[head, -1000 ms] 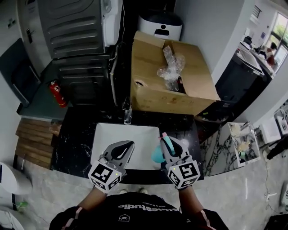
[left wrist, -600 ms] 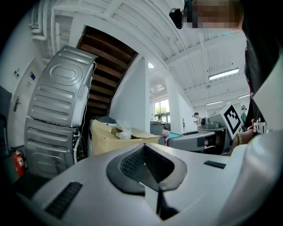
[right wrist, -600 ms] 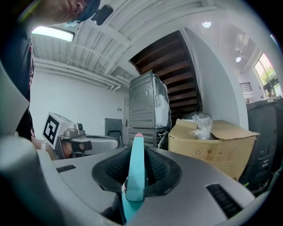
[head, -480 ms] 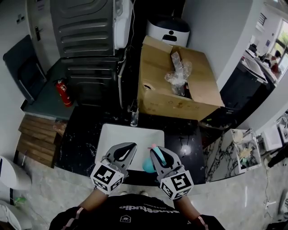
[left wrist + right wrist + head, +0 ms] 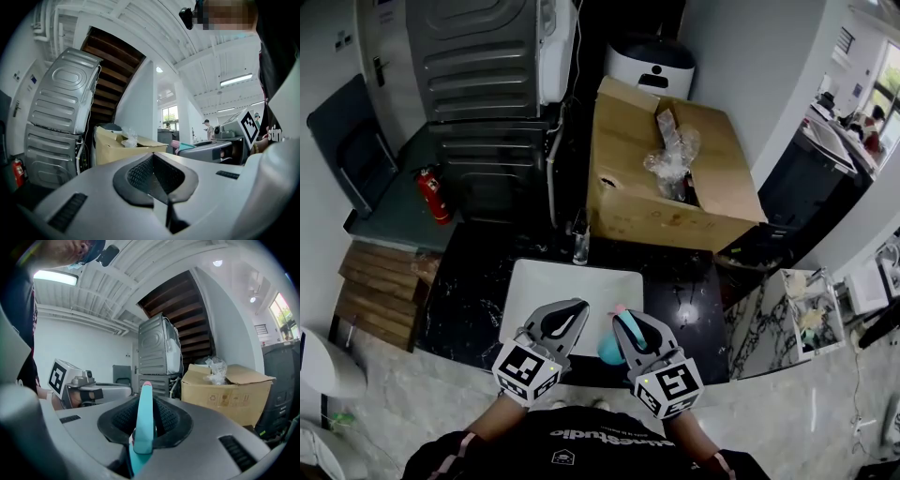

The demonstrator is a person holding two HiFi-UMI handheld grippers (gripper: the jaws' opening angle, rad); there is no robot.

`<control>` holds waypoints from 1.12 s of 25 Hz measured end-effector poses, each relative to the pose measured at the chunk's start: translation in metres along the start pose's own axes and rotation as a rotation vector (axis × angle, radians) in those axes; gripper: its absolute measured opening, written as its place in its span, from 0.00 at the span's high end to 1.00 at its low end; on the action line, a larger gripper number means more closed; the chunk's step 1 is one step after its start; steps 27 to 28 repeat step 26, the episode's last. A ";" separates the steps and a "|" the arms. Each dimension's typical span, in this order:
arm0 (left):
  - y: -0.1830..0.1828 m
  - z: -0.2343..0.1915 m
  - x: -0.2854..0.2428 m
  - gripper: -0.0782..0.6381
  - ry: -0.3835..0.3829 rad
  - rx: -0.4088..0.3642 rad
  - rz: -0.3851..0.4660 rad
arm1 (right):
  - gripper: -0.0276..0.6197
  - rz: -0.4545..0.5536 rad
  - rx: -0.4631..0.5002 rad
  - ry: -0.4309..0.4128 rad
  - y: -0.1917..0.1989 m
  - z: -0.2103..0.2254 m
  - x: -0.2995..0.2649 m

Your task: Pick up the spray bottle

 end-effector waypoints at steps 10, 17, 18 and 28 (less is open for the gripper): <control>-0.005 0.002 -0.002 0.87 0.012 -0.006 0.011 | 0.81 0.005 0.008 -0.001 -0.002 -0.003 0.002; -0.007 0.003 -0.006 0.87 0.021 -0.003 0.012 | 0.81 0.009 0.023 0.003 -0.007 0.000 0.002; -0.007 0.003 -0.006 0.87 0.020 -0.004 0.012 | 0.81 0.007 0.020 0.005 -0.006 0.000 0.002; -0.007 0.005 -0.010 0.87 0.022 -0.004 0.012 | 0.81 0.000 0.023 0.001 -0.001 0.000 0.000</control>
Point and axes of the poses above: the fingertips, and each gripper's own axes: x backward along the fingers, z to its right, y out of its underside, the point moved 3 cm from there along x, backward along the fingers, and after that the axes turned 12 degrees about -z, right-handed, at the moved point
